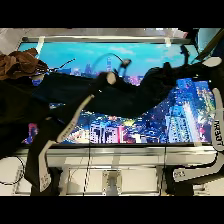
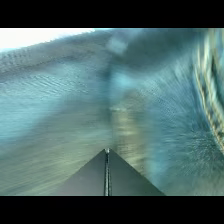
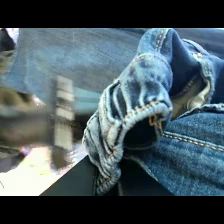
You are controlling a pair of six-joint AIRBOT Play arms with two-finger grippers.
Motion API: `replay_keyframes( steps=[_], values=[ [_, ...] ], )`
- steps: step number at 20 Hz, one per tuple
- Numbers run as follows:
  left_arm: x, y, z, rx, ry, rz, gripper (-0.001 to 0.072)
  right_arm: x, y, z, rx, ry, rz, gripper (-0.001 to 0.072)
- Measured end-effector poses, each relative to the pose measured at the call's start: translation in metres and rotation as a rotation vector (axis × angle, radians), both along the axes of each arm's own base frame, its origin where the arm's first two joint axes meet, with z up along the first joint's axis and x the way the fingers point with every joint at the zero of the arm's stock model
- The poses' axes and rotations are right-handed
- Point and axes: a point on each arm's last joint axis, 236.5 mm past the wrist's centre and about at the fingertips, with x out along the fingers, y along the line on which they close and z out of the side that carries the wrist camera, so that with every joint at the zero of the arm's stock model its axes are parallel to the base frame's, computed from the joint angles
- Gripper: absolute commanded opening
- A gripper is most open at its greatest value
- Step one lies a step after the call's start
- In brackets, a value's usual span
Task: Fold the clothes and pants, and hang the long-sleeved shirts on hangers.
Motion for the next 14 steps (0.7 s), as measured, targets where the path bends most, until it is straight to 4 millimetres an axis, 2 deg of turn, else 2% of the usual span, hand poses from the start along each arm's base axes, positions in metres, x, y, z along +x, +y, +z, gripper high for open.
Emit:
replay_keyframes(
  steps=[3,5,7,8,9,10,12,14],
  values=[
    [0.033,0.092,0.049,0.057,-0.033,0.106,0.0013,0.006,0.049,-0.007,-0.039,-0.038,0.034,0.0050],
    [0.042,0.149,0.076,0.085,-0.036,0.173,0.0013,0.012,0.086,-0.017,-0.058,-0.073,0.051,0.0050],
    [0.045,0.195,0.096,0.108,-0.039,0.224,0.0013,0.018,0.128,-0.029,-0.061,-0.114,0.064,0.0052],
    [0.044,0.213,0.101,0.121,-0.034,0.239,0.0013,0.023,0.151,-0.036,-0.065,-0.145,0.059,0.0112],
    [0.042,0.229,0.106,0.132,-0.027,0.253,0.0013,0.027,0.172,-0.043,-0.069,-0.178,0.052,0.0356],
    [0.040,0.241,0.107,0.143,-0.016,0.260,0.0013,0.030,0.192,-0.045,-0.063,-0.212,0.039,0.0560],
    [0.035,0.257,0.106,0.170,0.002,0.258,0.0013,0.028,0.226,-0.045,-0.059,-0.274,0.040,0.0572],
    [0.031,0.268,0.105,0.193,0.016,0.256,0.0013,0.022,0.245,-0.037,-0.081,-0.337,0.090,0.0554]
  ],
)
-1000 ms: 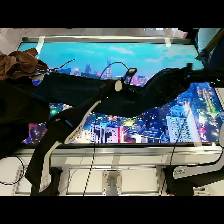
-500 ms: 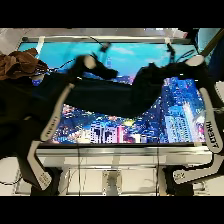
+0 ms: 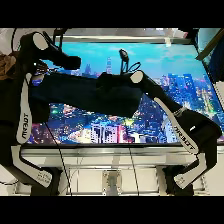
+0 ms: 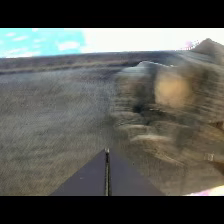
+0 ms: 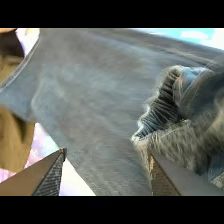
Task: Fold the clothes and pants, and hang the long-sleeved shirts on hangers.
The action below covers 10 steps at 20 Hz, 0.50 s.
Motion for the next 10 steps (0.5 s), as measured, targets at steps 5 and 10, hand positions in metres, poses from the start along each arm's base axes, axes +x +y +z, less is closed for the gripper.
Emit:
replay_keyframes(
  steps=[5,10],
  values=[
    [-0.006,0.011,-0.002,0.021,0.022,-0.004,0.0013,-0.006,-0.061,0.011,-0.205,0.001,0.113,0.0556],
    [-0.008,0.011,-0.003,0.026,0.033,-0.008,0.0013,-0.021,-0.205,-0.028,-0.359,0.281,0.039,0.0707]
  ],
)
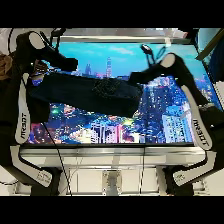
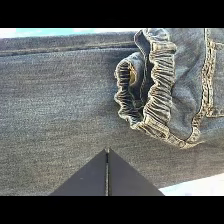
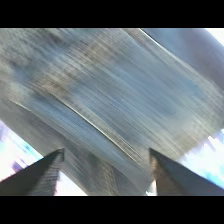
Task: Fold the clothes and pants, and hang the long-sleeved shirts on hangers.
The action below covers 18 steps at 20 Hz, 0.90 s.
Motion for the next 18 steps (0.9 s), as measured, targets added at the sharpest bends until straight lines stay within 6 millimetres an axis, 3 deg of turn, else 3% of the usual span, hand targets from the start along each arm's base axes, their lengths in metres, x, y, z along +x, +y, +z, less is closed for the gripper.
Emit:
replay_keyframes(
  steps=[2,3,4,5,9,13,16,17,18],
  values=[
    [-0.001,-0.001,-0.001,-0.002,0.004,-0.002,0.0013,-0.014,-0.043,-0.029,0.012,0.127,-0.102,0.0707],
    [0.000,-0.002,-0.003,-0.002,0.005,-0.003,0.0089,-0.020,-0.055,-0.042,0.044,0.175,-0.151,0.0707],
    [0.003,-0.005,-0.006,-0.004,0.004,-0.005,0.0428,-0.026,-0.062,-0.052,0.093,0.220,-0.196,0.0707],
    [0.006,-0.009,-0.012,-0.006,0.006,-0.012,0.0709,-0.029,-0.065,-0.062,0.138,0.254,-0.235,0.0707],
    [0.010,-0.040,-0.065,0.000,0.088,-0.054,0.0696,-0.032,-0.068,-0.082,0.236,0.294,-0.297,0.0706],
    [0.000,-0.081,-0.132,0.011,0.217,-0.082,0.0696,-0.032,-0.066,-0.086,0.270,0.299,-0.302,0.0705],
    [-0.006,-0.107,-0.162,0.012,0.257,-0.088,0.0669,-0.032,-0.066,-0.087,0.278,0.296,-0.300,0.0695],
    [-0.006,-0.114,-0.168,0.007,0.258,-0.080,0.0412,-0.032,-0.066,-0.088,0.278,0.293,-0.301,0.0693],
    [-0.006,-0.119,-0.172,0.005,0.259,-0.080,0.0035,-0.032,-0.066,-0.088,0.279,0.294,-0.299,0.0689]
  ],
)
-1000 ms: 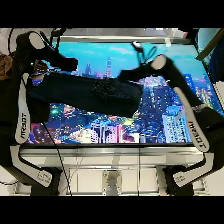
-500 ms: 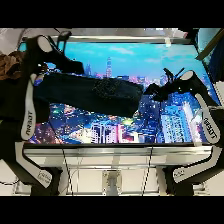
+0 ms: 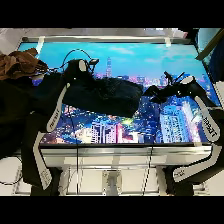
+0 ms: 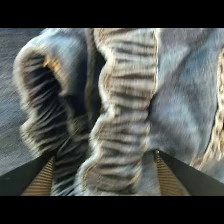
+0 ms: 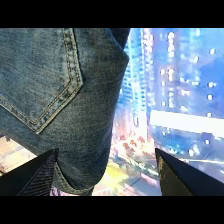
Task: Fold the clothes and pants, and hang the long-sleeved shirts on hangers.
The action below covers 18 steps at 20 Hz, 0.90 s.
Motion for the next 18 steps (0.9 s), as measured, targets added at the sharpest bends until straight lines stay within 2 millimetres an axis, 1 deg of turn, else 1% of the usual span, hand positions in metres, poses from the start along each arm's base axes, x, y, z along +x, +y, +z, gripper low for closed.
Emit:
replay_keyframes(
  steps=[1,4,6,8,10,12,14,16,17,18],
  values=[
    [-0.001,-0.004,-0.003,-0.002,0.004,0.005,0.0012,0.000,0.000,0.000,0.001,0.000,0.001,0.0689],
    [-0.002,-0.006,-0.002,-0.003,0.008,0.015,0.0012,-0.002,0.001,0.000,0.006,0.004,0.006,0.0689],
    [-0.003,-0.001,0.011,-0.004,0.005,0.024,0.0011,-0.003,0.002,0.000,0.008,0.006,0.010,0.0689],
    [-0.007,0.011,0.024,0.010,0.012,0.030,0.0012,-0.004,0.003,0.001,0.010,0.010,0.017,0.0689],
    [-0.016,0.024,0.034,0.035,0.038,0.018,0.0012,-0.007,0.004,0.001,0.013,0.012,0.029,0.0688],
    [-0.031,0.032,0.036,0.061,0.088,-0.004,0.0012,-0.008,0.004,0.001,0.014,0.012,0.035,0.0688],
    [-0.044,0.036,0.033,0.077,0.131,-0.022,0.0012,-0.008,0.004,0.001,0.014,0.013,0.040,0.0688],
    [-0.059,0.038,0.023,0.101,0.183,-0.047,0.0015,-0.009,0.004,0.001,0.015,0.012,0.044,0.0689],
    [-0.066,0.038,0.016,0.110,0.208,-0.057,0.0140,-0.009,0.004,0.001,0.014,0.011,0.045,0.0689],
    [-0.073,0.039,0.008,0.119,0.233,-0.063,0.0429,-0.009,0.005,0.001,0.014,0.008,0.049,0.0689]
  ],
)
